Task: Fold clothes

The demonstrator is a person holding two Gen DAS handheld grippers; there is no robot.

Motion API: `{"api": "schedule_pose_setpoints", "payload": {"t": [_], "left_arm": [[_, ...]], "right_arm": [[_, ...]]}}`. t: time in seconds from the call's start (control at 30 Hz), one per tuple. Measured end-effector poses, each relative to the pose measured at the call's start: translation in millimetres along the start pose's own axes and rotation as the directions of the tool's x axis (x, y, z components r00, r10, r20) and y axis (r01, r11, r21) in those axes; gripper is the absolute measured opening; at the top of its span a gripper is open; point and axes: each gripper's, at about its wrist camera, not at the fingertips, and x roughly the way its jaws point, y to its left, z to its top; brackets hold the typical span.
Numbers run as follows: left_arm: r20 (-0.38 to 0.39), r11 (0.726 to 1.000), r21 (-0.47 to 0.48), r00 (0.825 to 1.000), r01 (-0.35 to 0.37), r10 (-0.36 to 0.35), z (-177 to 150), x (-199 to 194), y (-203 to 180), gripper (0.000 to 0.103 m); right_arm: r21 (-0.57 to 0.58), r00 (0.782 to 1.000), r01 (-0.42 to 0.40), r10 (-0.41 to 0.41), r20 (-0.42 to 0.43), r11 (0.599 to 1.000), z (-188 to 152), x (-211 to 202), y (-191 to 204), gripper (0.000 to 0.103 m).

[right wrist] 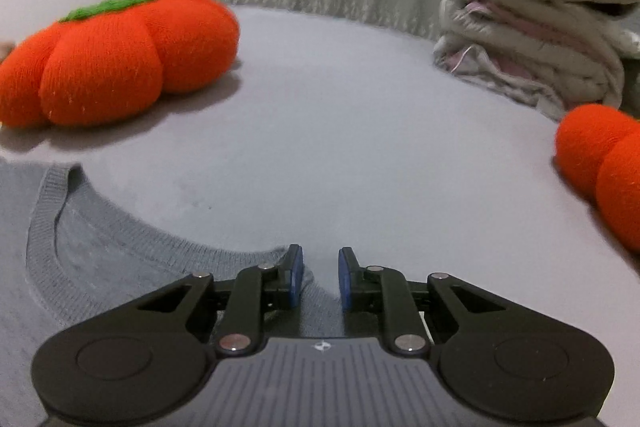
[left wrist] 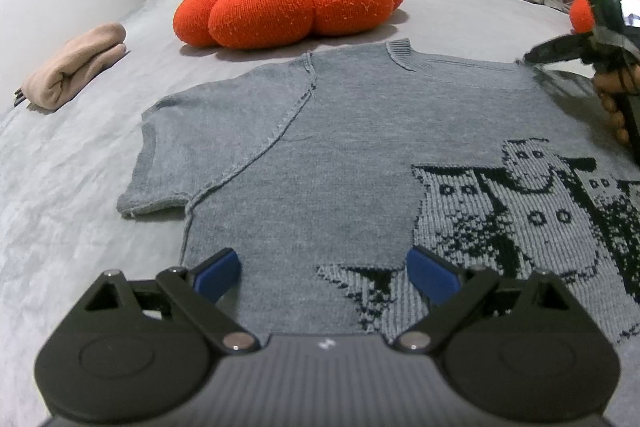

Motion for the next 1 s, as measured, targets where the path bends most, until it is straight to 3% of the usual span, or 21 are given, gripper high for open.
{"api": "schedule_pose_setpoints", "payload": {"t": [0.07,0.17,0.27,0.37,0.47,0.5,0.6,0.67,0.73,0.77,0.83,1.0], "left_arm": [[-0.001,1.0,0.0,1.0,-0.001,0.001,0.3,0.0,-0.3,0.096],[-0.003,1.0,-0.001,1.0,-0.003,0.003,0.5,0.0,-0.7,0.096],[-0.003,1.0,-0.002,1.0,-0.009,0.009,0.4,-0.5,-2.4,0.096],[-0.006,1.0,-0.002,1.0,-0.014,0.014,1.1,-0.8,-3.5,0.096],[-0.012,1.0,-0.009,1.0,-0.008,0.008,2.0,-0.5,-1.5,0.096],[-0.014,1.0,-0.012,1.0,-0.005,0.005,2.1,-0.5,-0.7,0.096],[-0.019,1.0,-0.019,1.0,0.003,-0.004,2.2,-0.9,0.9,0.096],[-0.021,1.0,-0.021,1.0,0.006,-0.007,2.3,-1.2,1.3,0.096],[-0.023,1.0,-0.022,1.0,0.009,-0.009,2.4,-1.6,1.3,0.096],[-0.024,1.0,-0.023,1.0,0.01,-0.01,2.4,-1.8,1.5,0.096],[-0.029,1.0,-0.026,0.999,0.013,-0.014,2.7,-2.2,2.3,0.096],[-0.041,0.999,-0.03,0.999,0.024,-0.025,3.6,-3.0,3.7,0.096]], "right_arm": [[0.096,0.998,0.023,-0.029,0.057,0.995,-0.6,-12.6,-10.4,0.017],[0.153,0.997,-0.067,0.06,0.053,0.986,-8.4,-32.2,-18.1,0.017],[0.103,0.989,-0.138,0.142,-0.04,0.985,-20.6,-35.7,-6.2,0.015],[0.062,0.995,-0.09,0.092,-0.039,0.994,-25.5,-31.9,3.7,0.008],[0.047,0.997,0.039,-0.035,-0.075,0.998,-11.7,-25.8,18.9,0.012],[0.034,0.996,0.03,-0.027,-0.08,0.999,-6.9,-25.7,27.3,0.013],[-0.065,0.985,-0.171,0.169,-0.048,0.983,3.8,-36.3,74.0,0.013],[-0.127,0.947,-0.32,0.319,-0.033,0.939,9.1,-43.3,109.4,0.013],[-0.177,0.914,-0.404,0.403,-0.045,0.897,13.0,-40.8,141.3,0.013],[-0.205,0.901,-0.432,0.43,-0.057,0.878,14.8,-37.9,157.6,0.013],[-0.261,0.905,-0.425,0.418,-0.085,0.867,15.5,-25.6,182.1,0.013],[-0.224,0.913,-0.406,0.404,-0.059,0.886,17.8,-10.8,194.1,0.013]]}}
